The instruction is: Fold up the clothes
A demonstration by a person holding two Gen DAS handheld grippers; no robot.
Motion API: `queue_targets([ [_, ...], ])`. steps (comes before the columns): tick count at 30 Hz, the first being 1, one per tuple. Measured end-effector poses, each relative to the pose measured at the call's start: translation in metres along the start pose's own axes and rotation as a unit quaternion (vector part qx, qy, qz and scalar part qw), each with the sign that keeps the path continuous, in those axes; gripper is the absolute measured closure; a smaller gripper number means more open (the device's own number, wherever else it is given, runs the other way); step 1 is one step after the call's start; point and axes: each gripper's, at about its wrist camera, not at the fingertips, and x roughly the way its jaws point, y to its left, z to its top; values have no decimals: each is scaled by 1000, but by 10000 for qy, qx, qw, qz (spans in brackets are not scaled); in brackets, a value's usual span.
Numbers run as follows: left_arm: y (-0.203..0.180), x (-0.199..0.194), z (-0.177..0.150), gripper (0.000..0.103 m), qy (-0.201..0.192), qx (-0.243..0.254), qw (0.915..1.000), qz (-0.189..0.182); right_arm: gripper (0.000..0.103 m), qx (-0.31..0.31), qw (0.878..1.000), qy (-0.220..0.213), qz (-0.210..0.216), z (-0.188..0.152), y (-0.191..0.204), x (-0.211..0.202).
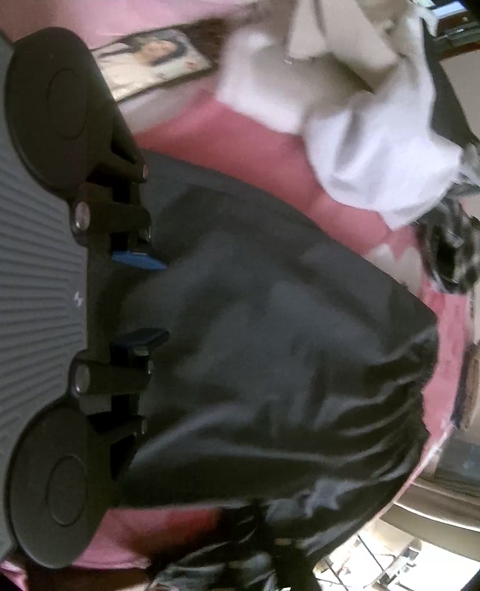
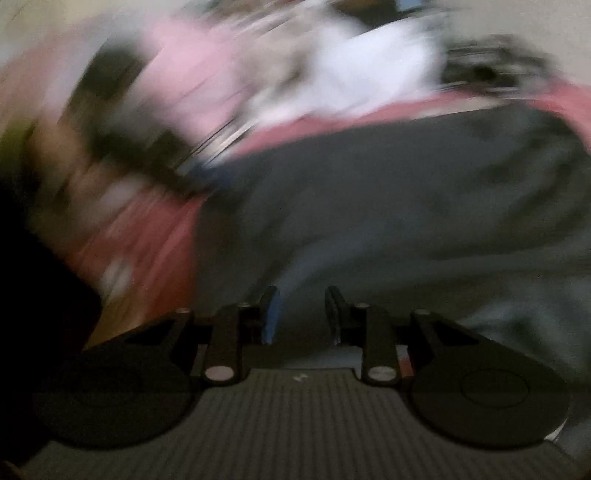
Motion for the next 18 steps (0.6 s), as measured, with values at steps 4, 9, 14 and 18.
queue_targets([
  [4, -33, 1, 26, 66, -281, 273, 9975, -584, 75, 1296, 9845, -712, -942, 0, -65, -64],
  [9, -99, 18, 47, 66, -53, 661, 9785, -1951, 75, 2699, 9412, -975, -1784, -45, -123, -140],
  [14, -149, 46, 45, 66, 617, 712, 9573, -2732, 74, 3076, 9208, -514, -2342, -99, -126, -171],
  [18, -158, 69, 41, 67, 1096, 332, 9497, -2916, 74, 2707, 9406, 48, -2047, -128, -113, -180],
])
